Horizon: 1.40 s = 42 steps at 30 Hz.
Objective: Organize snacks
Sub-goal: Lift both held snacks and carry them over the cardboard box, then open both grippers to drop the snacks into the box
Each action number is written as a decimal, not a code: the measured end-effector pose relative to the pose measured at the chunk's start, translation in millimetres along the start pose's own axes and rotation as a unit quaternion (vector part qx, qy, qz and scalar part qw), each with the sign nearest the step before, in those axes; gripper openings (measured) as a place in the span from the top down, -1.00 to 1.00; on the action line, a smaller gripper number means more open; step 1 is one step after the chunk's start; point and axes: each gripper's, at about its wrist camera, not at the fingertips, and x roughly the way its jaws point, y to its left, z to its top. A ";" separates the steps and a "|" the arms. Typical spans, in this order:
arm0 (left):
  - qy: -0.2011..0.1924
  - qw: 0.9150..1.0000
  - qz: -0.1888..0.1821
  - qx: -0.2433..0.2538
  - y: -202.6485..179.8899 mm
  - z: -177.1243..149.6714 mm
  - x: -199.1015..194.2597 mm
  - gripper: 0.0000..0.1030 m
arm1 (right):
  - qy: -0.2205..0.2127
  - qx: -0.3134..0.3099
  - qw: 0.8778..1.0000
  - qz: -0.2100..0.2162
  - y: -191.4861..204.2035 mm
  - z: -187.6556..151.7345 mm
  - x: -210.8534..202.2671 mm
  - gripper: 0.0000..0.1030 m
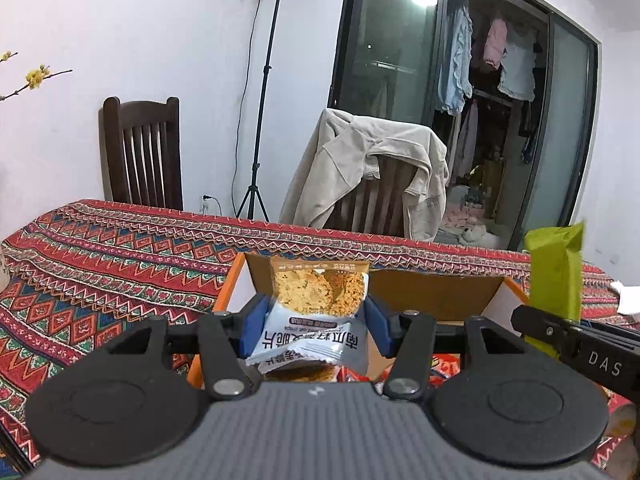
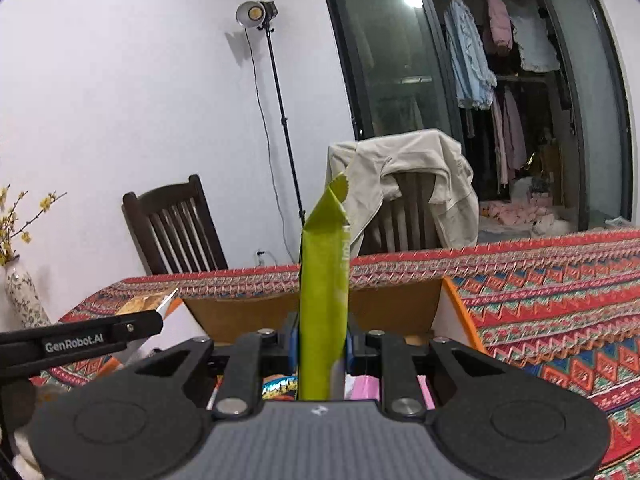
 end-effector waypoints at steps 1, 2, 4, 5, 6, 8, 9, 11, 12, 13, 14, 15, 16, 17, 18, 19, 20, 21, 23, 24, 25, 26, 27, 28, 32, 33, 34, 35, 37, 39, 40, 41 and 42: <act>0.000 1.000 0.001 0.000 0.8 -0.9 1.2 -0.07 | 0.005 0.000 1.000 0.001 -0.3 -1.8 2.7 0.61; 0.000 1.000 -0.001 0.000 1.6 -1.7 1.8 -0.07 | 0.010 -0.002 1.000 0.002 -1.3 -2.7 5.2 0.61; -0.005 1.000 -0.002 -0.004 2.7 -3.2 1.3 -0.15 | 0.016 -0.002 1.000 0.002 -2.8 -4.1 7.3 0.58; -0.008 1.000 -0.001 -0.005 3.2 -3.6 1.1 -0.29 | 0.018 -0.003 1.000 0.004 -3.5 -4.6 8.1 0.54; -0.012 1.000 0.000 -0.007 4.2 -3.9 0.1 -0.39 | 0.021 -0.006 1.000 0.004 -3.5 -5.7 8.0 0.53; -0.023 1.000 0.004 -0.011 5.4 -5.1 -3.5 -0.71 | 0.024 -0.011 1.000 -0.001 -2.6 -7.7 7.5 -0.05; -0.027 1.000 0.004 -0.012 5.7 -5.7 -6.0 -0.76 | 0.023 -0.013 1.000 -0.003 -1.8 -8.5 6.5 -0.28; -0.039 0.999 0.006 -0.018 6.4 -5.8 -9.8 -1.00 | 0.012 -0.018 1.000 -0.014 -0.4 -10.0 3.1 -0.83; -0.047 0.999 0.009 -0.023 7.1 -5.7 -11.9 -1.00 | 0.004 -0.021 1.000 -0.017 1.1 -10.5 0.9 -0.82; -0.047 0.999 0.008 -0.024 7.8 -5.6 -12.4 -1.00 | -0.002 -0.025 0.999 -0.020 0.8 -10.0 -1.6 -0.84; -0.046 0.999 0.006 -0.026 8.7 -5.4 -12.5 -1.00 | -0.005 -0.027 0.999 -0.023 0.7 -9.7 -2.9 -0.93; -0.045 0.999 0.008 -0.028 8.4 -4.8 -12.5 -1.00 | -0.005 -0.023 0.999 -0.027 -0.1 -9.2 -3.8 -0.98; -0.045 0.999 0.013 -0.027 8.2 -4.7 -12.3 -1.00 | -0.008 -0.018 0.999 -0.030 -1.2 -8.7 -4.7 -1.00; -0.046 0.999 0.014 -0.026 8.0 -4.7 -12.2 -1.00 | -0.011 -0.015 0.999 -0.031 -1.8 -8.7 -5.8 -1.00; -0.046 0.998 0.015 -0.027 7.9 -4.5 -12.4 -1.00 | -0.013 -0.015 0.999 -0.033 -2.2 -8.7 -7.0 -1.00; -0.046 0.998 0.015 -0.027 8.2 -4.1 -12.8 -1.00 | -0.014 -0.016 0.999 -0.035 -2.2 -8.5 -7.5 -1.00; -0.046 0.998 0.015 -0.028 8.3 -3.7 -13.5 -1.00 | -0.015 -0.016 0.999 -0.036 -2.4 -8.3 -8.3 -1.00; -0.047 0.998 0.016 -0.027 7.7 -3.1 -14.3 -1.00 | -0.015 -0.015 0.999 -0.036 -2.5 -7.8 -9.0 -1.00; -0.048 0.998 0.015 -0.027 5.7 -2.1 -17.1 -1.00 | -0.014 -0.012 0.999 -0.036 -2.6 -6.5 -10.3 -1.00; -0.048 0.998 0.015 -0.028 4.9 -0.9 -18.4 -1.00 | -0.014 -0.010 0.999 -0.036 -2.6 -5.6 -11.8 -1.00; -0.047 0.998 0.015 -0.029 5.3 1.0 -19.5 -1.00 | -0.014 -0.009 0.999 -0.037 -3.0 -4.6 -12.9 -1.00; -0.047 0.998 0.013 -0.032 4.8 2.6 -22.3 -1.00 | -0.015 -0.008 0.999 -0.038 -2.9 -2.9 -14.6 -1.00; -0.047 0.998 0.010 -0.035 4.2 4.5 -26.1 -1.00 | -0.017 -0.006 0.999 -0.038 -2.8 -1.0 -17.3 -1.00; -0.047 0.998 0.009 -0.035 3.1 6.6 -29.2 -1.00 | -0.020 -0.006 0.999 -0.037 -2.6 1.0 -20.4 -1.00; -0.047 0.998 0.011 -0.034 -2.4 17.0 -46.4 -1.00 | -0.028 -0.013 0.999 -0.033 1.8 6.4 -38.2 -1.00; -0.046 0.998 0.011 -0.034 -3.8 18.2 -50.5 -1.00 | -0.028 -0.020 0.999 -0.034 3.7 7.6 -42.8 -1.00; -0.044 0.998 0.011 -0.033 -4.3 18.9 -55.2 -1.00 | -0.028 -0.027 0.999 -0.036 5.9 9.0 -47.3 -1.00; -0.040 0.999 0.007 -0.030 -4.7 18.8 -60.3 -1.00 | -0.027 -0.033 0.998 -0.036 7.2 9.5 -52.1 -1.00; -0.032 0.999 0.002 -0.025 -2.7 17.0 -68.0 -1.00 | -0.022 -0.041 0.998 -0.033 8.6 9.0 -62.3 -1.00; -0.024 0.999 0.000 -0.024 1.6 13.4 -76.1 -1.00 | -0.017 -0.045 0.998 -0.029 8.3 7.0 -72.2 -1.00; -0.018 1.000 0.000 -0.023 4.5 10.9 -80.0 -1.00 | -0.012 -0.047 0.998 -0.029 8.1 5.2 -76.3 -1.00; -0.013 1.000 -0.002 -0.022 7.6 7.7 -83.1 -1.00 | -0.007 -0.049 0.998 -0.028 8.4 3.5 -80.0 -1.00; -0.008 1.000 -0.002 -0.017 10.3 3.7 -86.3 -1.00 | -0.003 -0.051 0.998 -0.027 8.7 0.5 -84.2 -1.00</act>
